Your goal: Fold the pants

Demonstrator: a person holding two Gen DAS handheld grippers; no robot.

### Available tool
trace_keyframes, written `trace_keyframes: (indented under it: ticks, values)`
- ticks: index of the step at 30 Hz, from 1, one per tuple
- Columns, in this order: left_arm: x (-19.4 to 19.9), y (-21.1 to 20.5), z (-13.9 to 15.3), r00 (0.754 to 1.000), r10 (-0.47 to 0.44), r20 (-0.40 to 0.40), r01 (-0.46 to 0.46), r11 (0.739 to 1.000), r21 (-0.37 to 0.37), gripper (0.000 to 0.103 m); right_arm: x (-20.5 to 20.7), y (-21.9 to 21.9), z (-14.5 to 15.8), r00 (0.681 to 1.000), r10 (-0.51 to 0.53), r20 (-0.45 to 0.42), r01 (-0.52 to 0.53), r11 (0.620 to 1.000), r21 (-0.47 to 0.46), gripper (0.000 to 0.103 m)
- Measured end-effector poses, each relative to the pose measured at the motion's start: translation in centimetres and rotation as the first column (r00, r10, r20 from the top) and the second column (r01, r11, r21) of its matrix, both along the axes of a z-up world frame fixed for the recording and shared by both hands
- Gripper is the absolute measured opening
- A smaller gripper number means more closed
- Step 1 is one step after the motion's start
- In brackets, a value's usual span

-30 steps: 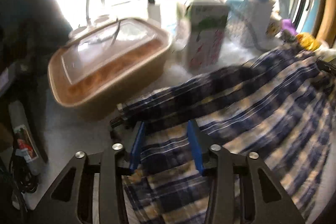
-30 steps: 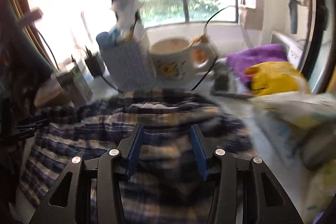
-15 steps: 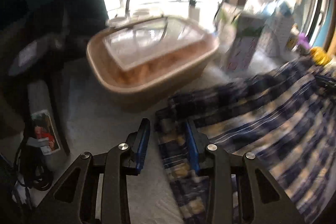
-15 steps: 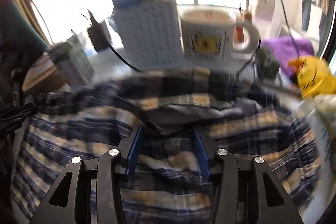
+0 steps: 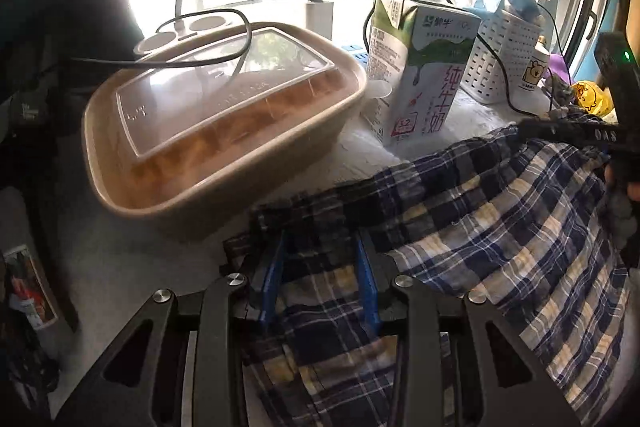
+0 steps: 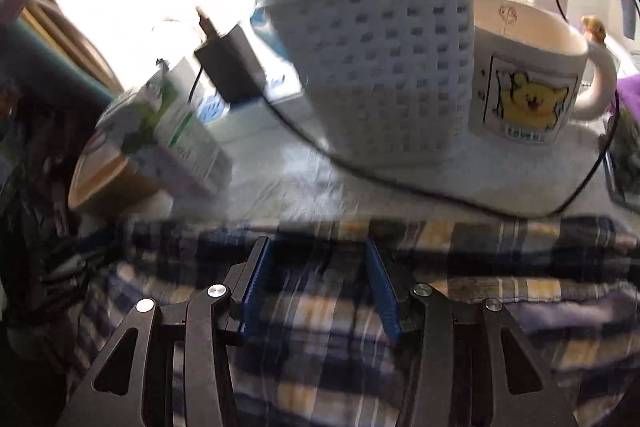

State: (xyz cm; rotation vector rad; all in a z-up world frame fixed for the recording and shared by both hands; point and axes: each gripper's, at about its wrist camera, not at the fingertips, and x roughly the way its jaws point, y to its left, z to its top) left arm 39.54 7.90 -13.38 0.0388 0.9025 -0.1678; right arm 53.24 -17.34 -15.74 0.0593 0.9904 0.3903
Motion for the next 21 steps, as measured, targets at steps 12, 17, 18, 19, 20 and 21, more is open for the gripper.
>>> trace_keyframes:
  ticks: [12, 17, 18, 19, 20, 21]
  values:
    - [-6.2, 0.7, 5.7, 1.0, -0.018, 0.023, 0.02, 0.994, -0.111, 0.053, -7.9, -0.8, 4.5, 0.992, 0.029, 0.12, -0.022, 0.998, -0.059, 0.049]
    - [-10.6, -2.8, 4.8, 0.995, -0.091, -0.027, 0.086, 0.983, -0.165, 0.053, -13.6, -0.2, 3.4, 0.992, 0.099, 0.083, -0.091, 0.991, -0.098, 0.049]
    - [-11.4, -3.7, 4.3, 0.994, -0.098, -0.039, 0.091, 0.982, -0.167, 0.053, -14.7, 0.0, 3.1, 0.991, 0.107, 0.078, -0.098, 0.988, -0.116, 0.049]
    - [-12.0, -4.2, 3.8, 0.993, -0.102, -0.055, 0.092, 0.981, -0.168, 0.053, -15.4, 0.3, 2.2, 0.991, 0.118, 0.071, -0.108, 0.986, -0.13, 0.049]
    - [-12.5, -4.7, 3.0, 0.991, -0.104, -0.08, 0.089, 0.981, -0.171, 0.053, -16.4, 0.5, 1.6, 0.99, 0.129, 0.057, -0.12, 0.983, -0.141, 0.049]
    - [-13.0, -5.0, 2.2, 0.989, -0.102, -0.105, 0.084, 0.983, -0.166, 0.053, -16.6, 0.8, 1.1, 0.99, 0.13, 0.044, -0.123, 0.982, -0.144, 0.049]
